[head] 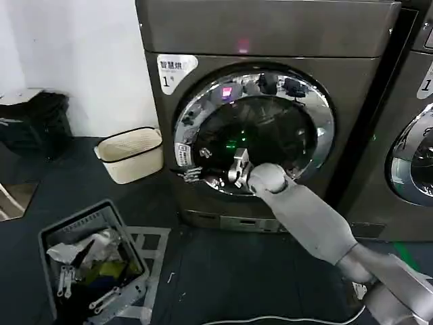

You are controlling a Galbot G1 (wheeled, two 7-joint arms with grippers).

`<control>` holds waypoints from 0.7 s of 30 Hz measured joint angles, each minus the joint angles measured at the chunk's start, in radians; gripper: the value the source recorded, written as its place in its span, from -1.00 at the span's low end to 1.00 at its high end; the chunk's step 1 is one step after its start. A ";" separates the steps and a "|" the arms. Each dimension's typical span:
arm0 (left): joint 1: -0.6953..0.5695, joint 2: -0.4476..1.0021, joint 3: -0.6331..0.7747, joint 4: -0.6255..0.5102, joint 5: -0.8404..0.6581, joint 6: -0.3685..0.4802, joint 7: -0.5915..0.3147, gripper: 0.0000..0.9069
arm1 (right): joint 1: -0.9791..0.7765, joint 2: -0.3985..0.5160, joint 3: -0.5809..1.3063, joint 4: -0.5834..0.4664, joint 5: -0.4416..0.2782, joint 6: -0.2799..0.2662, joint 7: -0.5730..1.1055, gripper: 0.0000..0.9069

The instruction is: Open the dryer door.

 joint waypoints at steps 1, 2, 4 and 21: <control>-0.002 0.000 0.000 0.001 0.000 0.002 0.000 1.00 | 0.000 -0.007 -0.002 0.007 0.006 -0.002 -0.013 1.00; -0.004 0.000 0.000 0.002 0.000 0.003 0.001 1.00 | 0.000 -0.014 -0.003 0.015 0.013 -0.005 -0.023 1.00; -0.010 0.002 0.000 0.004 0.000 0.008 0.002 1.00 | -0.001 -0.025 -0.004 0.030 0.027 -0.015 -0.036 1.00; -0.147 0.085 -0.045 0.033 -0.185 0.222 0.216 1.00 | -0.021 -0.187 -0.023 0.253 0.171 -0.075 -0.157 1.00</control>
